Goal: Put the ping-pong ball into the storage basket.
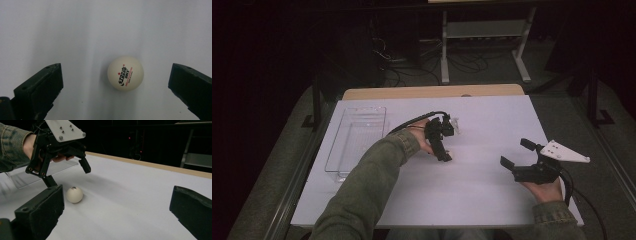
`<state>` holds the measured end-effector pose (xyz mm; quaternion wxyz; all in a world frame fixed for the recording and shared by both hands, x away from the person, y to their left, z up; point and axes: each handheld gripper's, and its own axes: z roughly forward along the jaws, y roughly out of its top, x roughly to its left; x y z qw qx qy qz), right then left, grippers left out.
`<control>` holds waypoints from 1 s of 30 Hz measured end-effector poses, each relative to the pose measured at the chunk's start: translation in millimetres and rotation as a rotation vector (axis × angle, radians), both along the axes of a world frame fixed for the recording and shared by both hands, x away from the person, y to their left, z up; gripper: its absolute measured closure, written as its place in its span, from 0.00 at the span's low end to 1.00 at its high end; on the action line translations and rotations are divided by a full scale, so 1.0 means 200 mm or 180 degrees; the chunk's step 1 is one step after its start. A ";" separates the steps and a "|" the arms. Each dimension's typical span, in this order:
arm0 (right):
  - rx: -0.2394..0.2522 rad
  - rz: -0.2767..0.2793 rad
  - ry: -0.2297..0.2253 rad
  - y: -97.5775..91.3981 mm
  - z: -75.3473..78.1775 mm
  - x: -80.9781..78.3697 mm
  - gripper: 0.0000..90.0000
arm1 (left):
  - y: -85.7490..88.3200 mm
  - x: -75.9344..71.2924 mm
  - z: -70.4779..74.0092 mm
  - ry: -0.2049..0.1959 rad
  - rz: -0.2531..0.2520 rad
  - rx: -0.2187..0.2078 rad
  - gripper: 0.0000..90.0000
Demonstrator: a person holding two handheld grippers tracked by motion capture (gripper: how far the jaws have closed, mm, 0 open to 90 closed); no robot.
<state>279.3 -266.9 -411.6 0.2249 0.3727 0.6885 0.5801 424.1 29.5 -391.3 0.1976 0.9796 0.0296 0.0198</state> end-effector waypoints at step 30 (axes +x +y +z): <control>0.0001 0.0012 0.0001 0.00 0.00 0.00 0.00 | 0.00 0.00 -0.11 0.0214 -0.0013 0.0085 0.02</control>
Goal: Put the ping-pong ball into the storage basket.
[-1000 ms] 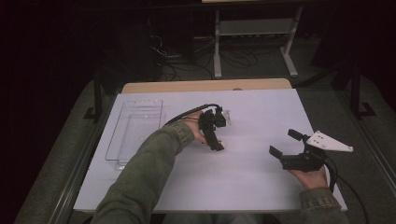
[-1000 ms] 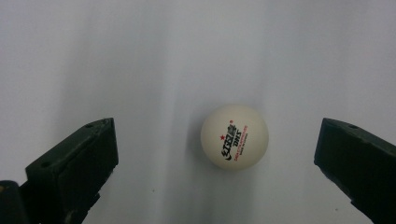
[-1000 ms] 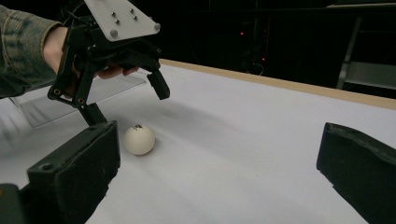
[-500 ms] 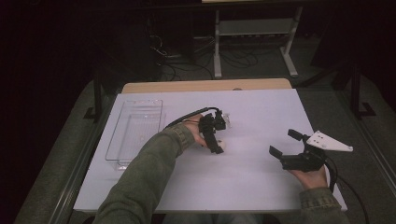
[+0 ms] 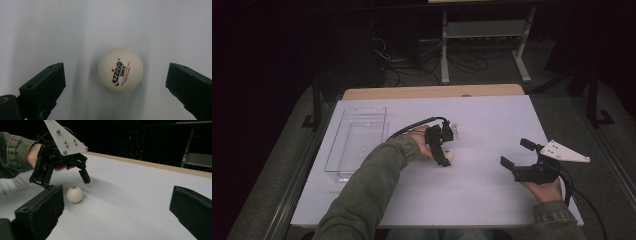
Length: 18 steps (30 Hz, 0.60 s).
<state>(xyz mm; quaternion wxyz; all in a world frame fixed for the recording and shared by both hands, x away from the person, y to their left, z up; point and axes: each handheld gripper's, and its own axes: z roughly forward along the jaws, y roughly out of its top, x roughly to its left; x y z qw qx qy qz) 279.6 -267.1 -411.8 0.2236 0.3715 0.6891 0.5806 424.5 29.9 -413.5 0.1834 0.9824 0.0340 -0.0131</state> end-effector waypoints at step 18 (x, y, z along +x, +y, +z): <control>-0.0009 -0.0003 -0.0001 0.00 0.00 0.00 0.00 | 0.01 -0.01 -0.01 -0.0020 0.0019 -0.0080 0.33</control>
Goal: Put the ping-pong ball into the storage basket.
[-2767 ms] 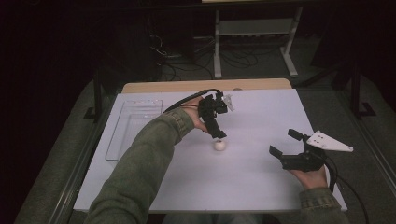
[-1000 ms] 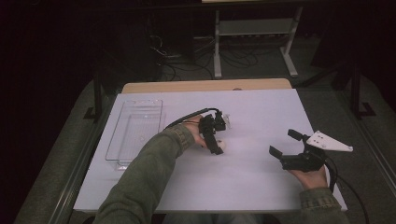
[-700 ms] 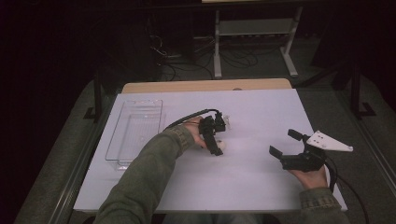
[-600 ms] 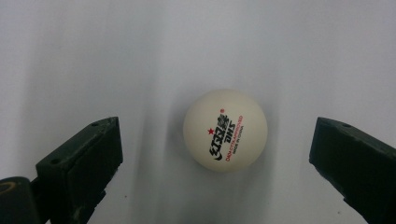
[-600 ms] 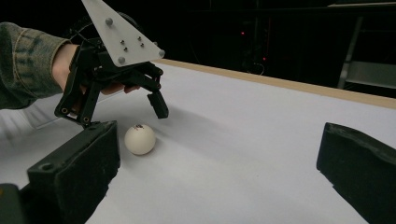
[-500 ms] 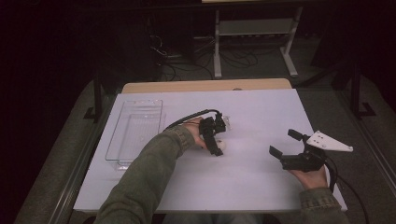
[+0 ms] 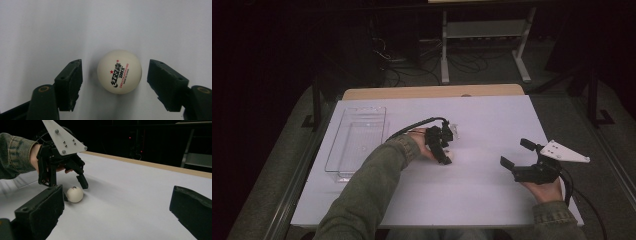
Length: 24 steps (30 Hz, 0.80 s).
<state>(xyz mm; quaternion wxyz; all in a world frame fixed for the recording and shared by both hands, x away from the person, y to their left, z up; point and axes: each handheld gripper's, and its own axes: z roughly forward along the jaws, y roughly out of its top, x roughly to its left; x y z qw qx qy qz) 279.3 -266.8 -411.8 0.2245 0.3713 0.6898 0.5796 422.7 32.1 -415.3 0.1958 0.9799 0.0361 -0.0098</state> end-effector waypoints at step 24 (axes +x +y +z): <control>-0.0016 0.0009 -0.0002 0.00 0.00 0.00 0.00 | 0.01 -0.02 0.03 -0.0090 -0.0074 -0.0125 0.56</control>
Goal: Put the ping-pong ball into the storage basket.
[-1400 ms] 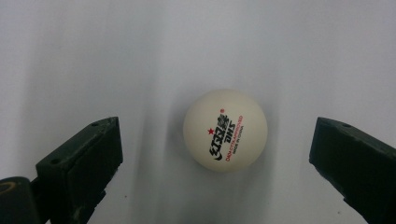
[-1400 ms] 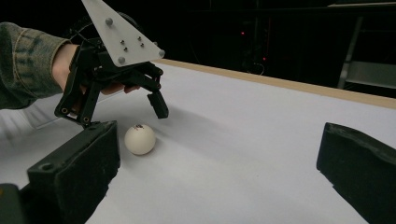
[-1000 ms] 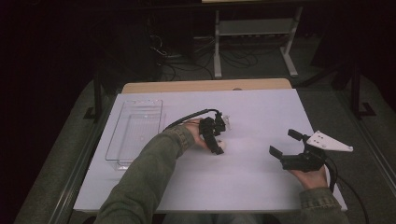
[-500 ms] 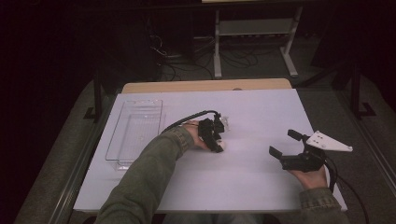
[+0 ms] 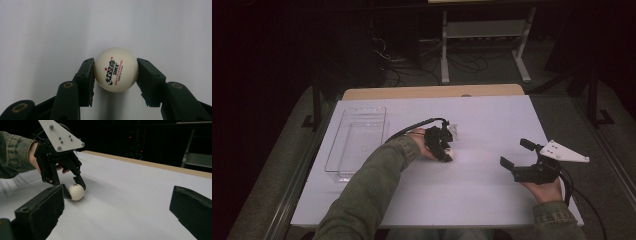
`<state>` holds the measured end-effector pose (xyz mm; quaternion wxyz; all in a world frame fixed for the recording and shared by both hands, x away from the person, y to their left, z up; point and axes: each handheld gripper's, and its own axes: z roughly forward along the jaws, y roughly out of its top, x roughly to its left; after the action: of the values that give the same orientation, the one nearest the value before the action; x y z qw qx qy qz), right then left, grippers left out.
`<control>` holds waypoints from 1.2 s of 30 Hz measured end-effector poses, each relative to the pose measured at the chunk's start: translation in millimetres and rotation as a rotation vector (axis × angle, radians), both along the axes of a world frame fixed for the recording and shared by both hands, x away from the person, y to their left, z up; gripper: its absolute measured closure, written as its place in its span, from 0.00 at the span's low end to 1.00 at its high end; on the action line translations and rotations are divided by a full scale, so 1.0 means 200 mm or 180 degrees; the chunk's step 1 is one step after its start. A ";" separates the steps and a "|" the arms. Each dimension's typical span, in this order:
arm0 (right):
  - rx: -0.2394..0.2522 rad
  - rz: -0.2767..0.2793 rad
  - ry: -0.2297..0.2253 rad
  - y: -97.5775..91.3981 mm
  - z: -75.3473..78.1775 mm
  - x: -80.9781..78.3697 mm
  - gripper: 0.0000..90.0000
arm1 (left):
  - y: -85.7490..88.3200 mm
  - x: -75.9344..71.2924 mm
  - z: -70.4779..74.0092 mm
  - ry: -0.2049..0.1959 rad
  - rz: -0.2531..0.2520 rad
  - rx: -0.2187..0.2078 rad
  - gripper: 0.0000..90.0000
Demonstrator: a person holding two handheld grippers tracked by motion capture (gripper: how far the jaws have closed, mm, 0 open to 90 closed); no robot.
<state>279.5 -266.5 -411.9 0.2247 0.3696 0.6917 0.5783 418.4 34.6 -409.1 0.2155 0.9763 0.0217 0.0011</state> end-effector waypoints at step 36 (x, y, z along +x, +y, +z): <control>-0.0014 0.0008 0.0009 0.01 0.00 0.00 0.00 | 0.13 -0.05 0.24 -0.0170 0.0047 -0.0121 0.56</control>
<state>279.3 -265.5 -411.4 0.2238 0.3690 0.6938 0.5765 408.2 60.9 -360.2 0.2345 0.9714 0.0233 0.0284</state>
